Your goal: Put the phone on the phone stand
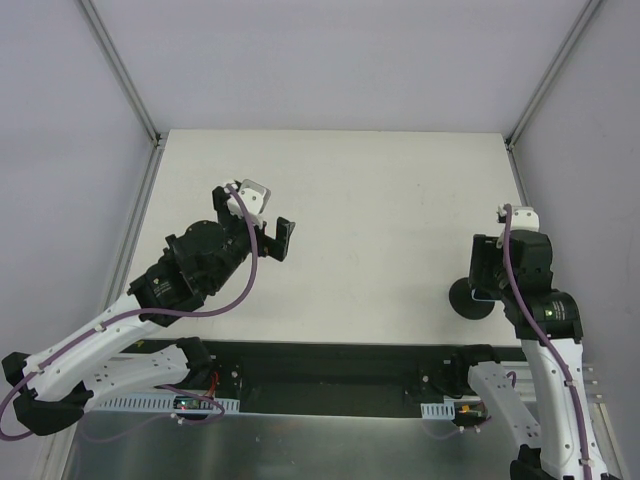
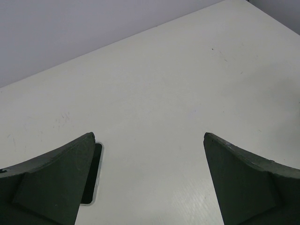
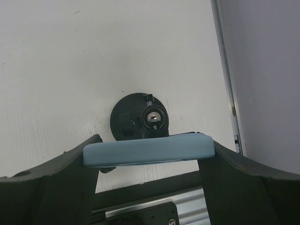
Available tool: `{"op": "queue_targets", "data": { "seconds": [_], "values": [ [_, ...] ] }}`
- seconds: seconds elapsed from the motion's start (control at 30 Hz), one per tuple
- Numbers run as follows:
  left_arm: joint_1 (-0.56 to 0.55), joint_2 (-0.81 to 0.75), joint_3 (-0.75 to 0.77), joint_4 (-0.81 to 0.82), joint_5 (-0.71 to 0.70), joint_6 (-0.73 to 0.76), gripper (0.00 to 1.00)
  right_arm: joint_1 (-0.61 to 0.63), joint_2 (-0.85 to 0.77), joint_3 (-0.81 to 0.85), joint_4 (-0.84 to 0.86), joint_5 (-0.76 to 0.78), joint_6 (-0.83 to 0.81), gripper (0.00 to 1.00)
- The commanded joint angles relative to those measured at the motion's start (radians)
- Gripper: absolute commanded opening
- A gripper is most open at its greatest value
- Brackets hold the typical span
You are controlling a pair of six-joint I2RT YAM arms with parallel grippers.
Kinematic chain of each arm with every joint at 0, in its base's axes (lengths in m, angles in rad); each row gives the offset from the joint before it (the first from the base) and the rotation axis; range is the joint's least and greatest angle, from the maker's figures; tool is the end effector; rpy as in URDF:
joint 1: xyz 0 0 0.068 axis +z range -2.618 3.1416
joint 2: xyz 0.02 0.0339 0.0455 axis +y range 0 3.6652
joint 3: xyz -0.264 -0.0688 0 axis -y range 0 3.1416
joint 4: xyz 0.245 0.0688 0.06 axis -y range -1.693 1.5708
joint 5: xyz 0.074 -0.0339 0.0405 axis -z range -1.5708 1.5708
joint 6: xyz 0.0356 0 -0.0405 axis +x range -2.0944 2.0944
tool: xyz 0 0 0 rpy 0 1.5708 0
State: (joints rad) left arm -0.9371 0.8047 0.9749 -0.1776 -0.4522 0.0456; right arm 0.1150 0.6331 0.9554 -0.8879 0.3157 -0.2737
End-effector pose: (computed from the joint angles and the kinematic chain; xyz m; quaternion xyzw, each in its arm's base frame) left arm 0.1157 -0.1312 0.4036 0.1871 0.6843 -0.1524 0.6881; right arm 0.1121 0.0018 0.3464 -0.0928 0.8638 -0.1750 0.4633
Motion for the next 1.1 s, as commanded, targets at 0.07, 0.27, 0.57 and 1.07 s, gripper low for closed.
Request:
{"op": "queue_targets", "data": {
  "seconds": [0.07, 0.27, 0.57, 1.07],
  "values": [
    [-0.02, -0.012, -0.004, 0.015, 0.001, 0.023, 0.98, -0.012, -0.016, 0.011, 0.044, 0.066, -0.064, 0.13],
    [-0.025, -0.016, -0.002, 0.016, -0.003, 0.022, 0.98, -0.014, -0.032, -0.003, 0.032, 0.069, -0.038, 0.6],
    [-0.028, -0.006, -0.005, 0.015, -0.011, 0.028, 0.98, -0.012, -0.026, 0.071, -0.04, 0.062, 0.024, 1.0],
    [-0.028, 0.03, -0.012, 0.02, -0.052, 0.028, 0.98, -0.003, 0.109, 0.423, 0.191, -0.287, 0.106, 0.97]
  ]
}}
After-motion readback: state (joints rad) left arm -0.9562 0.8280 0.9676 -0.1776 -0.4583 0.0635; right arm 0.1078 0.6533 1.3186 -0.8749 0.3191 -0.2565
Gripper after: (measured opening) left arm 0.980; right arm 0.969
